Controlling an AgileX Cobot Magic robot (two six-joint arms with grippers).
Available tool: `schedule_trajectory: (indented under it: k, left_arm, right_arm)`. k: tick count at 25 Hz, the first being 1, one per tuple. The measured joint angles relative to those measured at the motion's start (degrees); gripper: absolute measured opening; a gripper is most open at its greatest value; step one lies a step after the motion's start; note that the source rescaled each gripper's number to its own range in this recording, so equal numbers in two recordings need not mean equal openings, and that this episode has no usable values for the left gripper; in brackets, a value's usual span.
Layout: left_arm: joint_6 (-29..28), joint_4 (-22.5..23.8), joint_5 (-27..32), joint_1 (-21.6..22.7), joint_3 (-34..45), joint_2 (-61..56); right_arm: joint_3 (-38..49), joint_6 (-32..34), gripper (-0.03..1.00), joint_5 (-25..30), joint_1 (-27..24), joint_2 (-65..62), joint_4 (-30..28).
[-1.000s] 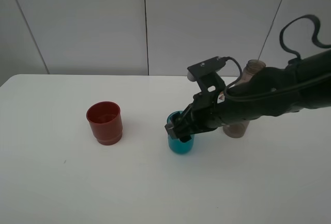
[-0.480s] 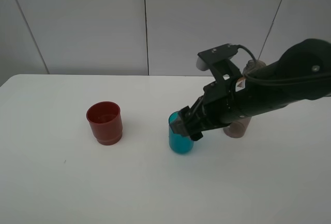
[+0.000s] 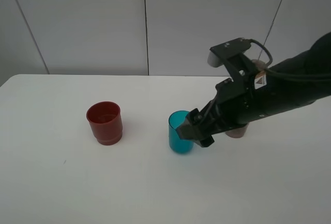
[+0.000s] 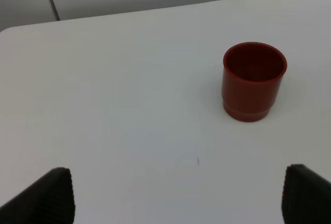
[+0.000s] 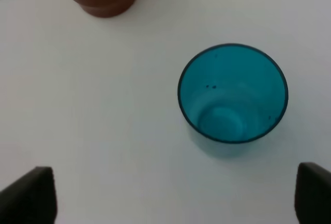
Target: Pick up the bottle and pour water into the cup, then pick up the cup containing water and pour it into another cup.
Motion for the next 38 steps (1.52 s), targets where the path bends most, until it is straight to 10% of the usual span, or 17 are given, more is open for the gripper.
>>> schedule_trajectory:
  k: [16,38]
  left_arm:
    - [0.0,0.0,0.0,0.0,0.0,0.0]
    - [0.0,0.0,0.0,0.0,0.0,0.0]
  right_arm:
    - [1.38,12.55,0.95,22.45,-0.19,-24.15,-9.9]
    - [9.4,13.89,0.95,38.41,-21.39,-65.87,-9.92]
